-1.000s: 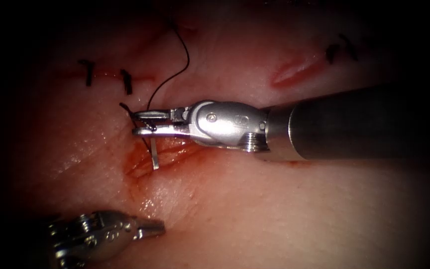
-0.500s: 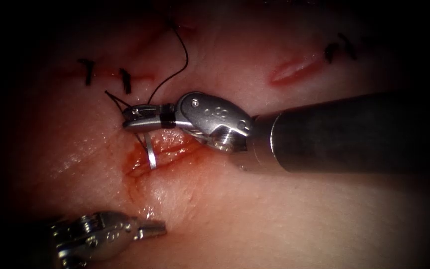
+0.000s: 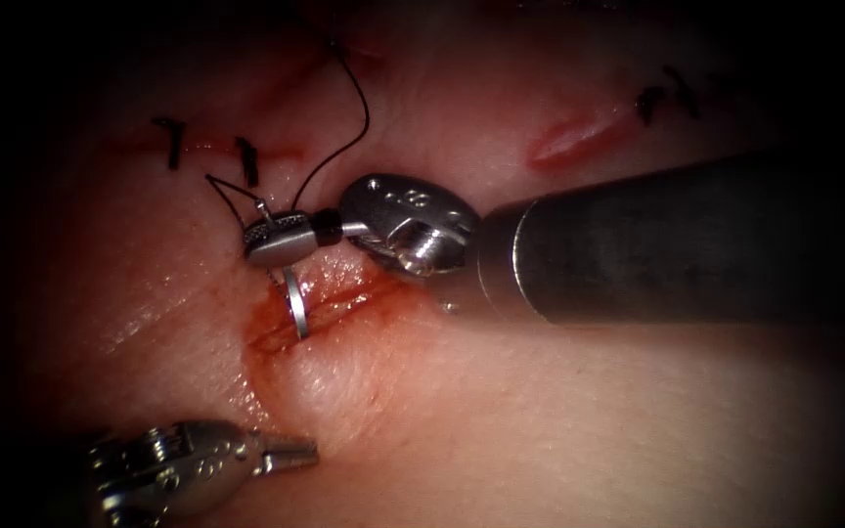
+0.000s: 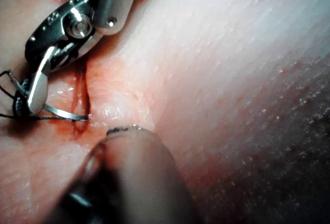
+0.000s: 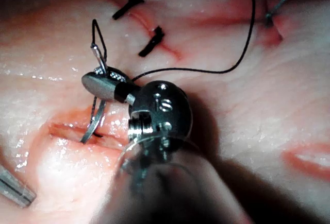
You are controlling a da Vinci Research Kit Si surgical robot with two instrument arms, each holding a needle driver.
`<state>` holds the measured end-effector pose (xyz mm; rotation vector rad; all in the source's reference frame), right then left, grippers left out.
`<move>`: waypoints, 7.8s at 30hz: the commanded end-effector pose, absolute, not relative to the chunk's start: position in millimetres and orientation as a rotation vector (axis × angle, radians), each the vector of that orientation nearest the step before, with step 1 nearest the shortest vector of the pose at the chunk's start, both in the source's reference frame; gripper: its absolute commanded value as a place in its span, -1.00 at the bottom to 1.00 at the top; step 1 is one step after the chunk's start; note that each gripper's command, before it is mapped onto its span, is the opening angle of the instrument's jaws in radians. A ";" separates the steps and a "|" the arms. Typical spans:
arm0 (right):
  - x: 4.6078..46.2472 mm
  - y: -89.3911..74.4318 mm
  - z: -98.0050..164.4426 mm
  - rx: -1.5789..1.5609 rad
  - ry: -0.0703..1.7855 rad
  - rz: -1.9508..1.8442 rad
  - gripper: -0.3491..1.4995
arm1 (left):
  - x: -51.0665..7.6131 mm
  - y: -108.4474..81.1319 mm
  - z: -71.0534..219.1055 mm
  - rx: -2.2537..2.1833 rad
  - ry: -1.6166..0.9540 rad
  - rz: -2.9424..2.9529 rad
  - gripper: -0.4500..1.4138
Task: Wound Closure
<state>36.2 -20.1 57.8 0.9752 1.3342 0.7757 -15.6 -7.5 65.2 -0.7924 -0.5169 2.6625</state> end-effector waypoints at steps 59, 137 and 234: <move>39.0 -28.9 51.7 1.601 0.974 1.198 -1.00 | -13.7 -7.8 66.5 -0.802 -0.534 2.660 -0.73; 35.4 -36.6 48.9 1.709 0.641 1.461 -1.00 | -12.3 -7.7 66.3 -0.805 -0.533 2.672 -0.77; 33.0 -22.3 52.0 0.411 1.320 0.877 0.89 | -11.9 -7.7 66.2 -0.797 -0.517 2.678 -0.77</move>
